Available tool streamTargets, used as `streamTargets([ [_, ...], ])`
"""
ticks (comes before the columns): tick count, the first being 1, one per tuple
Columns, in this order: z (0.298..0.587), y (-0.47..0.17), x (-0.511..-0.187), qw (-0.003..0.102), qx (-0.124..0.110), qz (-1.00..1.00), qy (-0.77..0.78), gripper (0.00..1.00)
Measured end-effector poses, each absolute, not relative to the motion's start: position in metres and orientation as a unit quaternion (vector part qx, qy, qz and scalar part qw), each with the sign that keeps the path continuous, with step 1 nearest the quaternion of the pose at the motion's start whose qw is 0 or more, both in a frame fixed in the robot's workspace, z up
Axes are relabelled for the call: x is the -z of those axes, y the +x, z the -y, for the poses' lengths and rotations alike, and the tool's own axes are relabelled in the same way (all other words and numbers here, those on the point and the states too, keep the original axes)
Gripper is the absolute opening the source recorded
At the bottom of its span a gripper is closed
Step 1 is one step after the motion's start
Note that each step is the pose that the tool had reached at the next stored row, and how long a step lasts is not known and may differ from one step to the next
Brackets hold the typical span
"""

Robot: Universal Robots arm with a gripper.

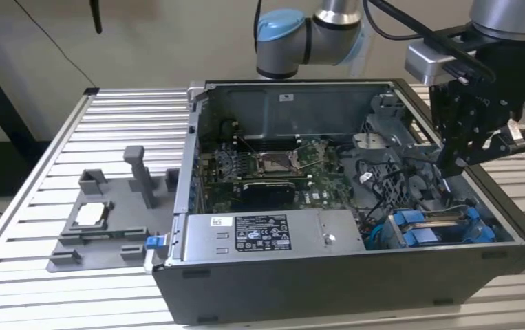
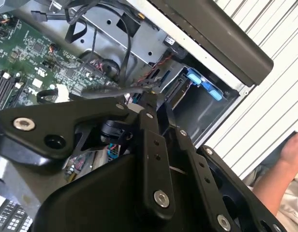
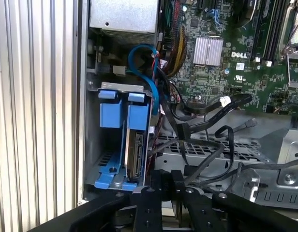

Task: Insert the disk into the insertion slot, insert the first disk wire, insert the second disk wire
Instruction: 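Insert the first disk wire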

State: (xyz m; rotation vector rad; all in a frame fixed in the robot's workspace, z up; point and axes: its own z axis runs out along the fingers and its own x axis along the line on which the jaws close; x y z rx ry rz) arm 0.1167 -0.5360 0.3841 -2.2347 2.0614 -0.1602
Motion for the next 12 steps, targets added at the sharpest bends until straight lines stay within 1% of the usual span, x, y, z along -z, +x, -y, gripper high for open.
streamTargets([
  [2, 0.536, 0.117, -0.383, 0.049, 0.052, -0.676, -0.733, 0.19],
  [4, 0.538, 0.117, -0.383, 0.046, 0.050, -0.677, -0.733, 0.19],
  [9, 0.545, 0.120, -0.382, 0.032, 0.034, -0.677, -0.734, 0.19],
  [12, 0.551, 0.122, -0.381, 0.026, 0.028, -0.678, -0.734, 0.19],
])
